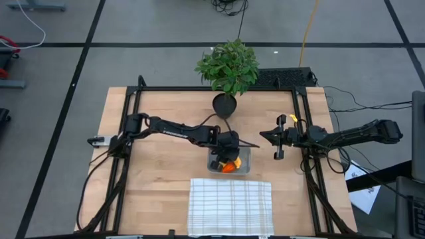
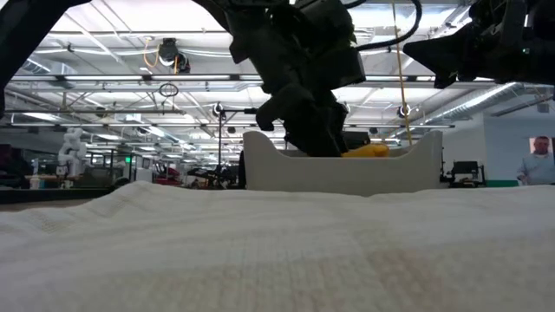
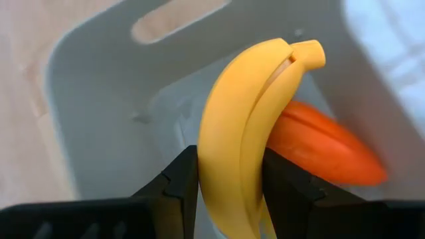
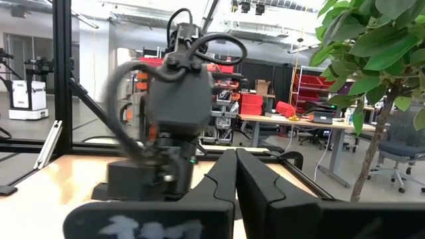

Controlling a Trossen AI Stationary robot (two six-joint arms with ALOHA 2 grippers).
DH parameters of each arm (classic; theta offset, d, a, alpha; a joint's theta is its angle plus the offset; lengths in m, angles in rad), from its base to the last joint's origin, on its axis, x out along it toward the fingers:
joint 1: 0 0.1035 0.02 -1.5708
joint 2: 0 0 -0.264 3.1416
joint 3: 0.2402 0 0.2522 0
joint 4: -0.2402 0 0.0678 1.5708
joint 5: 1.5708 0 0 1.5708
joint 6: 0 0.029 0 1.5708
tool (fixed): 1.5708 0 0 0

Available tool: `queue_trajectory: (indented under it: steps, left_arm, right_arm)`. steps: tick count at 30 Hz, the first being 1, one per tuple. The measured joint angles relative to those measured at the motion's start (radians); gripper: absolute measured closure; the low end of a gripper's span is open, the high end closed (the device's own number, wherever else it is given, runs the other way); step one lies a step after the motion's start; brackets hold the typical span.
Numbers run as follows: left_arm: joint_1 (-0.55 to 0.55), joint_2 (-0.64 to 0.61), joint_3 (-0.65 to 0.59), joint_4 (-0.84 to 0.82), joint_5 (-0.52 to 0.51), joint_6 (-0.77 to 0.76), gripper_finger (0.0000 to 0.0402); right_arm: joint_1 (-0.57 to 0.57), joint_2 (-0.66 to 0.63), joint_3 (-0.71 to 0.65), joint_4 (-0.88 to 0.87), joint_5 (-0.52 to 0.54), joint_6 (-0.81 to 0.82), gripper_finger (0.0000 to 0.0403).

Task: Pick and placing Produce into tupperware
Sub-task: Put the yellow banana into the gray bin

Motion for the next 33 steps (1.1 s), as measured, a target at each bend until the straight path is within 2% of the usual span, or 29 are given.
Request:
queue_trajectory:
  steps: [5, 11, 19, 33]
  left_arm:
    - [-0.014, 0.000, 0.000, 0.013, -0.014, 0.002, 0.0273]
    - [-0.015, 0.000, 0.000, 0.022, -0.053, -0.104, 0.0273]
    - [-0.015, 0.000, 0.000, -0.061, -0.101, -0.246, 0.0273]
    - [-0.004, 0.000, 0.000, -0.092, -0.090, -0.337, 0.0273]
  right_arm:
    - [0.000, 0.000, 0.000, 0.000, 0.000, 0.000, 0.0403]
    - [0.000, 0.000, 0.000, -0.003, 0.000, 0.007, 0.0403]
    - [0.000, 0.000, 0.000, -0.015, 0.000, 0.027, 0.0403]
    - [0.000, 0.000, 0.000, -0.016, 0.000, 0.052, 0.0403]
